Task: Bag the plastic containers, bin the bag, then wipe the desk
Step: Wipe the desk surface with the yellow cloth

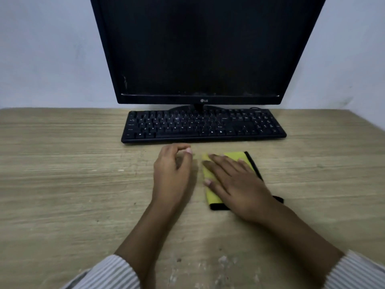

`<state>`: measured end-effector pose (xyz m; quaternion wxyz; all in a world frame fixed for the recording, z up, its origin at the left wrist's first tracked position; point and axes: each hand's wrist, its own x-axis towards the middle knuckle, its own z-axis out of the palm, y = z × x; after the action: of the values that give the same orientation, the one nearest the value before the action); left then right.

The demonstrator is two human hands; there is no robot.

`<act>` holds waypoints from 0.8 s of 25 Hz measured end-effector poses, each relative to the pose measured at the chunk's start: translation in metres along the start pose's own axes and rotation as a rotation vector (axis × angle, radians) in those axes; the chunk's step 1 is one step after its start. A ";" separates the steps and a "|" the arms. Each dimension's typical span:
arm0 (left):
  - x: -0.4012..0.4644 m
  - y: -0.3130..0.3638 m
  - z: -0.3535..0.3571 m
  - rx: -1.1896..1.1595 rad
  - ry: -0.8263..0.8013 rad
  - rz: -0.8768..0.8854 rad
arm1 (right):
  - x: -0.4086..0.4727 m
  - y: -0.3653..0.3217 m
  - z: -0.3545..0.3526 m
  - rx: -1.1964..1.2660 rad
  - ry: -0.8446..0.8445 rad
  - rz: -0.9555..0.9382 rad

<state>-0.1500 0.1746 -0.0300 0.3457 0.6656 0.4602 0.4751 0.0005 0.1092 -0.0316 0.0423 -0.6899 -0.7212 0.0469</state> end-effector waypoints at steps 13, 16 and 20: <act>0.001 -0.002 0.005 0.222 -0.108 0.127 | -0.022 0.038 -0.001 0.021 0.097 0.011; 0.001 0.000 0.007 0.266 -0.141 0.140 | 0.008 0.048 -0.003 0.005 0.059 0.153; -0.001 0.000 0.007 0.300 -0.166 0.183 | -0.008 0.004 0.002 0.007 0.032 -0.001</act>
<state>-0.1438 0.1734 -0.0324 0.2344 0.7856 0.4334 0.3742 0.0047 0.1012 -0.0345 0.0562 -0.6901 -0.7205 0.0385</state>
